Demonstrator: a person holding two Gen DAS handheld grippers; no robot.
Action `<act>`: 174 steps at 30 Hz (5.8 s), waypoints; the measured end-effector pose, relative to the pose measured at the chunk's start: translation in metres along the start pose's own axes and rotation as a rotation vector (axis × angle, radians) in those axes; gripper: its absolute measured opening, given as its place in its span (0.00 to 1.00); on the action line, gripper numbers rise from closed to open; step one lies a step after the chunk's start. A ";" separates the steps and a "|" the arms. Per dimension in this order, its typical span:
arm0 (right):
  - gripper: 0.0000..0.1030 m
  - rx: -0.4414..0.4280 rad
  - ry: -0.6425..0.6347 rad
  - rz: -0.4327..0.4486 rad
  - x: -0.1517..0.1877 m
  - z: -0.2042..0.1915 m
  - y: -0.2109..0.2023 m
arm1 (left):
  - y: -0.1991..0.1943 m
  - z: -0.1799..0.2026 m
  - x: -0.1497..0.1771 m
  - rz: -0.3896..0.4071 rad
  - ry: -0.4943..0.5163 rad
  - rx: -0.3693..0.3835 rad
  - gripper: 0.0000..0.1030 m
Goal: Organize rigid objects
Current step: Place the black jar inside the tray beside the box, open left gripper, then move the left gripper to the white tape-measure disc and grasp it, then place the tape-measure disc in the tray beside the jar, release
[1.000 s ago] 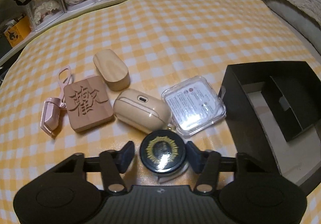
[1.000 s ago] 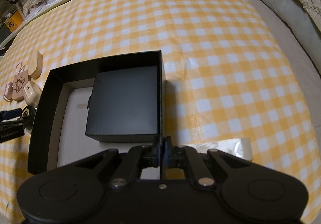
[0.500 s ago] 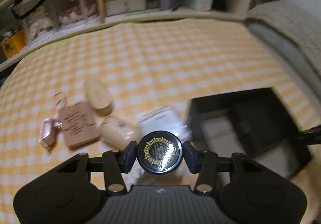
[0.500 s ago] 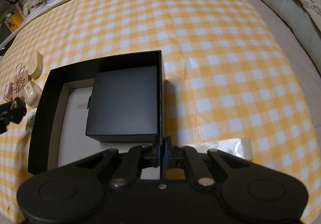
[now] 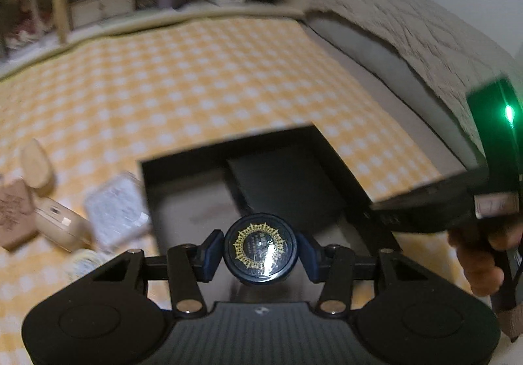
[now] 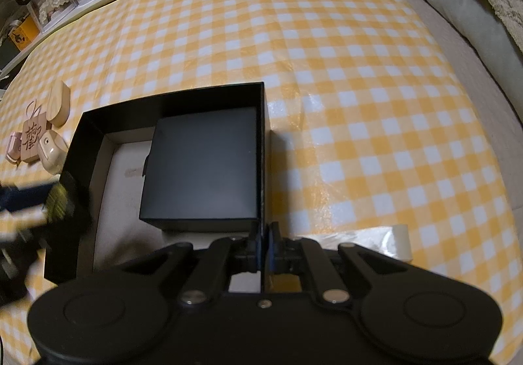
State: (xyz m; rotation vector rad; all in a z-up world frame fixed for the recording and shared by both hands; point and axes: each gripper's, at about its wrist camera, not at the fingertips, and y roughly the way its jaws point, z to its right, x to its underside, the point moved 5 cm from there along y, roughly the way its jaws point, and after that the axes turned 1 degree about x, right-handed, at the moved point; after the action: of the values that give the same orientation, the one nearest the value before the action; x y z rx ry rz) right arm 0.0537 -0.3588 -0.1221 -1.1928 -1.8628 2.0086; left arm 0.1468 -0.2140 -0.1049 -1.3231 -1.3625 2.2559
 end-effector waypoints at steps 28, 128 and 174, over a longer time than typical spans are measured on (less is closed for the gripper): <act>0.05 -0.008 0.007 -0.004 -0.001 0.002 -0.001 | 0.028 0.034 0.031 -0.026 -0.027 0.164 0.92; 0.04 0.023 0.002 -0.009 -0.002 -0.001 0.000 | -0.049 -0.067 0.009 0.093 0.077 -0.077 0.51; 0.05 0.029 0.003 -0.022 0.000 0.000 0.007 | 0.075 0.021 0.025 -0.288 -0.244 0.191 0.81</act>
State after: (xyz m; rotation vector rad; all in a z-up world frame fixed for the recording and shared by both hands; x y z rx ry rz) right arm 0.0565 -0.3600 -0.1289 -1.1622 -1.8307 2.0136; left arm 0.1363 -0.2547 -0.1755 -0.7579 -1.2733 2.3285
